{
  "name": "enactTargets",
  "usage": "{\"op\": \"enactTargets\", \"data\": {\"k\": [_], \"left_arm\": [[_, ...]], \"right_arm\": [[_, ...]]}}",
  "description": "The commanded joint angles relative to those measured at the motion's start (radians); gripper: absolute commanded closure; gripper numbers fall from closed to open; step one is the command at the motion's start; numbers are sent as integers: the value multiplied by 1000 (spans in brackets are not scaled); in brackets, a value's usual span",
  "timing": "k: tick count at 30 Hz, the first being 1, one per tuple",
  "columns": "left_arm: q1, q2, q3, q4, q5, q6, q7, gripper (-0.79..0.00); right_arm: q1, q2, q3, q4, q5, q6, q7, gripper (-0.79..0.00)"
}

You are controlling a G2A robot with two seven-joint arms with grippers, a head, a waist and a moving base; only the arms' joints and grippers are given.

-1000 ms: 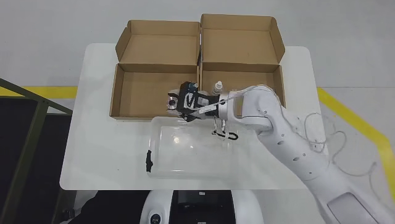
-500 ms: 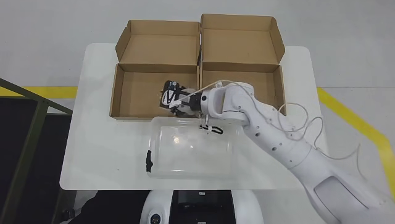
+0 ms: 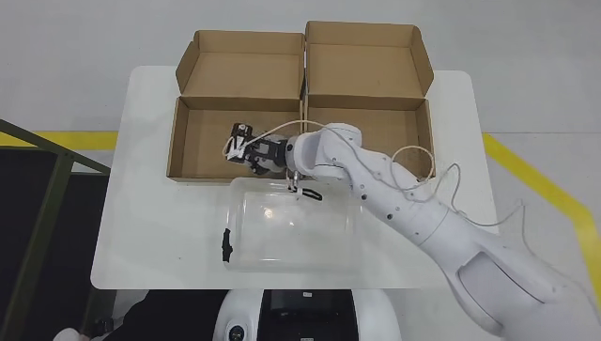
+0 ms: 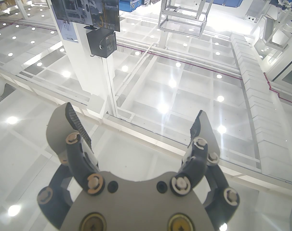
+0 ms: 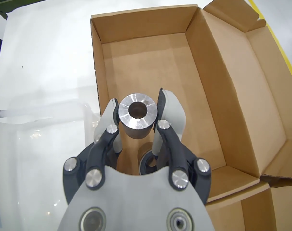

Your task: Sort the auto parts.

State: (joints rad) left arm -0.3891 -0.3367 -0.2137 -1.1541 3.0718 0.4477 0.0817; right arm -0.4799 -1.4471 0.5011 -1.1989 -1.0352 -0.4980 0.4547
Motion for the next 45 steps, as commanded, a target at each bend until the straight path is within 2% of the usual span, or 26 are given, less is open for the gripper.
{"op": "enactTargets", "data": {"k": [1,21,22,23,24,29,38,44,45], "left_arm": [[0,0,0,0,0,0,0,-785],[0,0,0,0,0,0,0,-785],[0,0,0,0,0,0,0,-785],[0,0,0,0,0,0,0,-785],[0,0,0,0,0,0,0,-785],[0,0,0,0,0,0,0,-785],[0,0,0,0,0,0,0,-785],[0,0,0,0,0,0,0,-785],[0,0,0,0,0,0,0,-785]], "right_arm": [[13,-12,-7,20,-2,7,1,0],[61,-116,-57,221,-20,-7,-4,0],[62,-120,-59,230,-22,-10,-3,-12],[65,-125,-60,238,-24,-10,-4,-65],[66,-129,-60,247,-25,-11,-4,-169],[75,-147,-58,283,-30,-20,-9,-326],[83,-165,-43,319,-48,-44,-19,-363],[81,-150,4,254,-57,-78,-37,-388],[76,-145,14,235,-60,-83,-35,-416]]}}
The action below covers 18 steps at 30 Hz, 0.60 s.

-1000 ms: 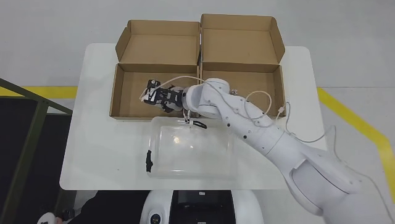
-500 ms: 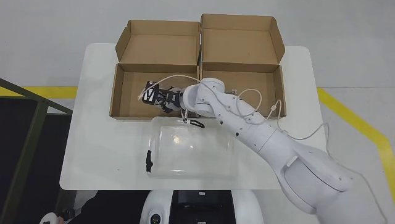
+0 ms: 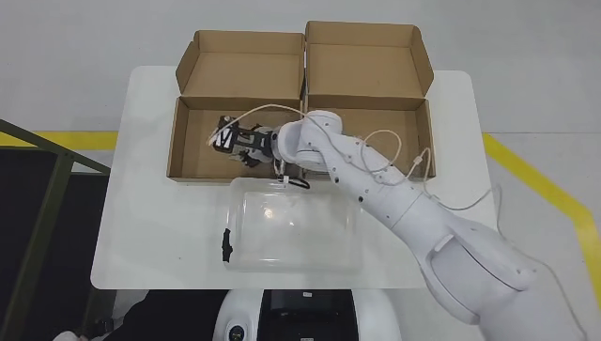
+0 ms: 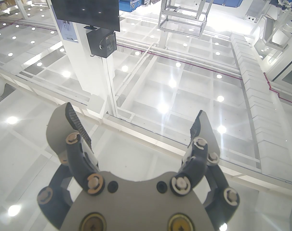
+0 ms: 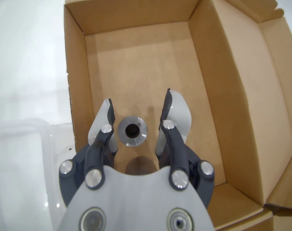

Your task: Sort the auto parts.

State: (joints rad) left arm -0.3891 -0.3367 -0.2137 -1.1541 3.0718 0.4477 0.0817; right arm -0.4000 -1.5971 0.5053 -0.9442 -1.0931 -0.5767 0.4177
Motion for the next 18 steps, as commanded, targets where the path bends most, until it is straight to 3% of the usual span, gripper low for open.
{"op": "enactTargets", "data": {"k": [1,10,13,17,18], "left_arm": [[0,0,0,0,0,0,0,-785],[0,0,0,0,0,0,0,-785],[0,0,0,0,0,0,0,-785],[0,0,0,0,0,0,0,-785],[0,0,0,0,0,0,0,-785]], "right_arm": [[-9,10,21,-43,-6,-8,5,-437],[-131,85,164,-319,-40,-51,52,-533],[-193,117,231,-425,-58,-77,69,-613],[-285,157,333,-553,-67,-121,86,-785],[-308,166,358,-582,-67,-135,90,-785]]}}
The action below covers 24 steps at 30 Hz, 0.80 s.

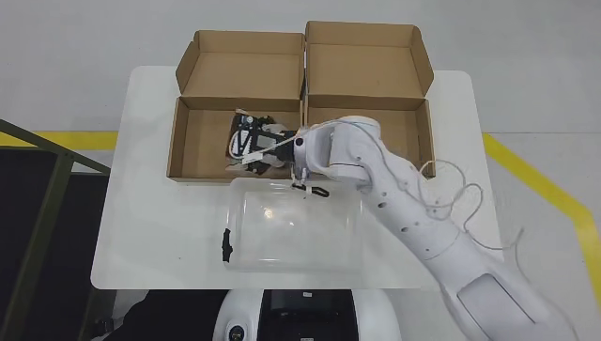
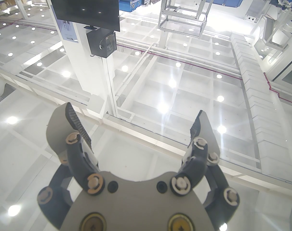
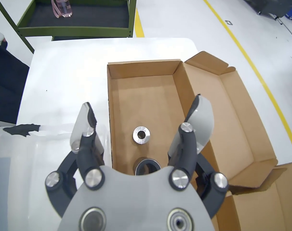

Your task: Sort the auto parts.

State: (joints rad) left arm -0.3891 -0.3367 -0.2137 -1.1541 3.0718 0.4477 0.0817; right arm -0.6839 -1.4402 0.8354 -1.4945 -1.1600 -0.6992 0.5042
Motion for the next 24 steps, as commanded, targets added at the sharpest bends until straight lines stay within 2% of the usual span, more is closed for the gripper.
{"op": "enactTargets", "data": {"k": [1,10,16,24], "left_arm": [[0,0,0,0,0,0,0,-785],[0,0,0,0,0,0,0,-785],[0,0,0,0,0,0,0,-785],[0,0,0,0,0,0,0,-785]], "right_arm": [[-47,18,54,-61,1,-24,5,-785],[-228,79,259,-241,35,-124,-13,-785],[-322,113,393,-296,55,-194,-29,-785],[-447,152,574,-357,38,-265,-112,-785]]}}
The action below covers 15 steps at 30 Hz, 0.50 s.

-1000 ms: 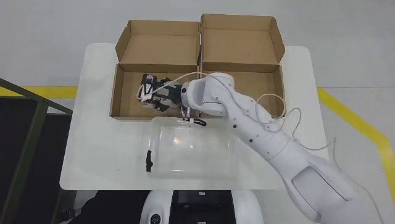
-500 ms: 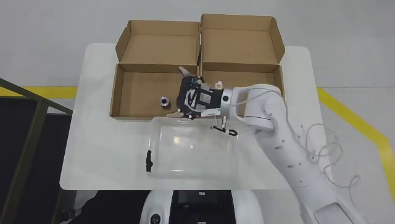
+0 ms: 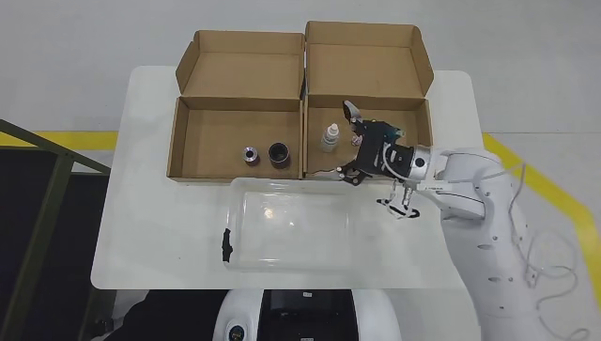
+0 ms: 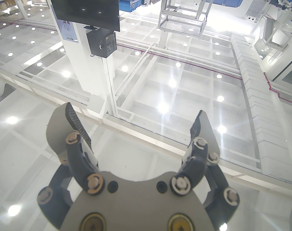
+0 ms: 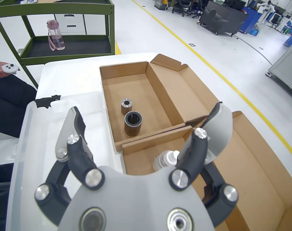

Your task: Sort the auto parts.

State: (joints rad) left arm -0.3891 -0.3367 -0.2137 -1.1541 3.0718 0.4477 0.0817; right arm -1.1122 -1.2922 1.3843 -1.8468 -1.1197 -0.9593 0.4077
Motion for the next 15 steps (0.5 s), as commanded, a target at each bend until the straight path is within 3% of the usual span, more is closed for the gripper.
{"op": "enactTargets", "data": {"k": [1,8,15], "left_arm": [[0,0,0,0,0,0,0,-785],[0,0,0,0,0,0,0,-785],[0,0,0,0,0,0,0,-785]], "right_arm": [[-38,8,48,-7,-2,-14,-31,-785],[-155,35,214,-3,-27,-51,-152,-785],[-247,51,350,41,-55,-24,-319,-785]]}}
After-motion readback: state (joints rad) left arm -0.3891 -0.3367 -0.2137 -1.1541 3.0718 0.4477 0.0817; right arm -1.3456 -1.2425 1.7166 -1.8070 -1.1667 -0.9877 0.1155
